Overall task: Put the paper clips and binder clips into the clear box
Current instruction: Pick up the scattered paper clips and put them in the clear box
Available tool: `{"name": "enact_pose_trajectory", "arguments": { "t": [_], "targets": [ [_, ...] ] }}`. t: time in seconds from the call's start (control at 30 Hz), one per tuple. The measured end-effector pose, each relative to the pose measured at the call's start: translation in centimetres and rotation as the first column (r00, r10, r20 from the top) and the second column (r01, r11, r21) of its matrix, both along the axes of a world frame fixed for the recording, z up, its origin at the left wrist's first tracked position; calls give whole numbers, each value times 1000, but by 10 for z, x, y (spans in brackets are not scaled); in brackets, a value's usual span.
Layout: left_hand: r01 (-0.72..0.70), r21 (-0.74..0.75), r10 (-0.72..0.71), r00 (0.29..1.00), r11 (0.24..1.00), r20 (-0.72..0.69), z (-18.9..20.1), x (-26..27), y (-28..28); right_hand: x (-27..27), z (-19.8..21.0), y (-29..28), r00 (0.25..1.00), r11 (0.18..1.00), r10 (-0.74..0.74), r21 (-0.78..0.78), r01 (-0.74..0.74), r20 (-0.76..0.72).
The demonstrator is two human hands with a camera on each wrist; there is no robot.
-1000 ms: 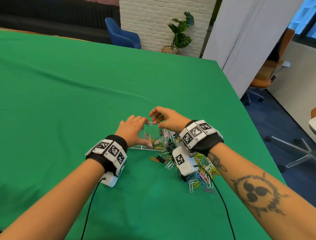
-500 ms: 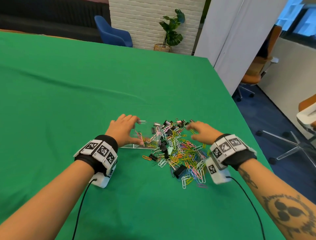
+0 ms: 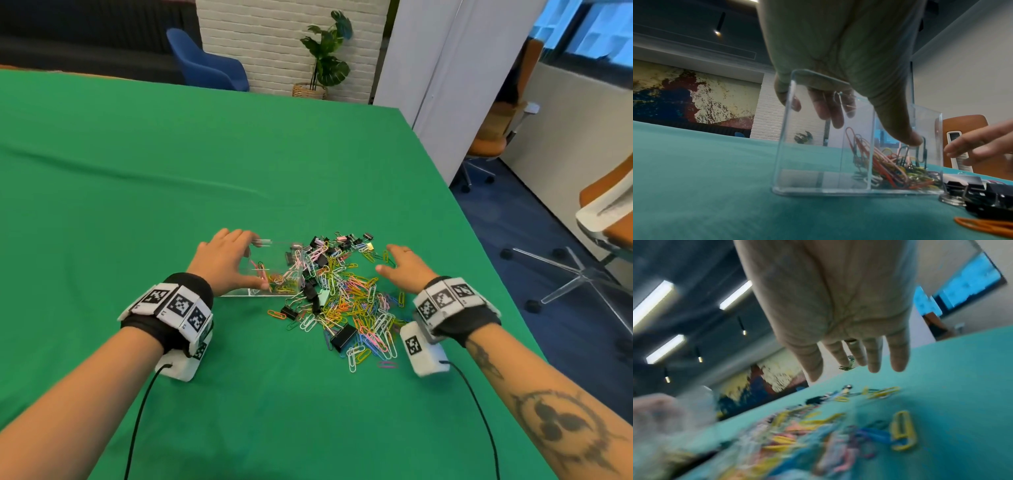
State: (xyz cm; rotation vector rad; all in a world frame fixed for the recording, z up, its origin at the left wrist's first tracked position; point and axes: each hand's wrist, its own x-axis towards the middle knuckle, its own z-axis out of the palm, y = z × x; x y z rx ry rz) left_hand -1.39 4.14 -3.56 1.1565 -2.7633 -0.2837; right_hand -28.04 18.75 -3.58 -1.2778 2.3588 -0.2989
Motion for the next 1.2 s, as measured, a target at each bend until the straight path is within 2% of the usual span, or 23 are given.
{"name": "enact_pose_trajectory", "arguments": {
  "t": [0.13,0.2,0.33,0.4,0.5,0.57,0.67,0.83,0.9,1.0,1.03,1.13,1.2],
  "targets": [
    [-8,-12,8,1000,1000,11,0,1,0,-15,-17,-21,987,957,79,287,-36,-139],
    [-8,-18,8,1000,1000,12,-1,0,0,-8,-21,-25,977,929,145,362,-79,-158],
    [-5,-22,5,1000,1000,-2,-3,0,-1,20,-14,-13,945,857,326,414,-307,27],
    [-8,-24,7,1000,1000,-12,-3,1,-1,26,-3,-9,929,830,360,428,-359,83],
    [-12,-25,11,1000,1000,-13,-2,1,-1,24,9,-20,937,909,347,254,-330,-25],
    [-12,-25,11,1000,1000,-19,-2,1,-1,24,9,-33,927,912,369,215,-348,-62],
    [-11,-23,10,999,1000,-32,-2,2,0,31,-1,-39,892,837,452,339,-430,17],
    [-12,-21,12,1000,1000,-16,-2,2,1,34,-4,-2,847,733,531,488,-474,23],
    [-11,-23,10,1000,1000,-19,-1,2,1,29,4,5,858,759,513,455,-466,24],
    [-10,-18,9,1000,1000,-13,1,1,2,22,10,-7,909,889,411,254,-382,-70],
    [-10,-18,10,1000,1000,-11,1,1,3,20,9,-14,920,907,376,248,-341,-110],
    [-15,-12,15,1000,1000,-12,1,2,3,14,2,-29,920,897,336,366,-248,-199],
    [-18,-8,18,1000,1000,-11,1,2,3,13,-1,-36,905,926,304,316,-207,-298]
  ]
}}
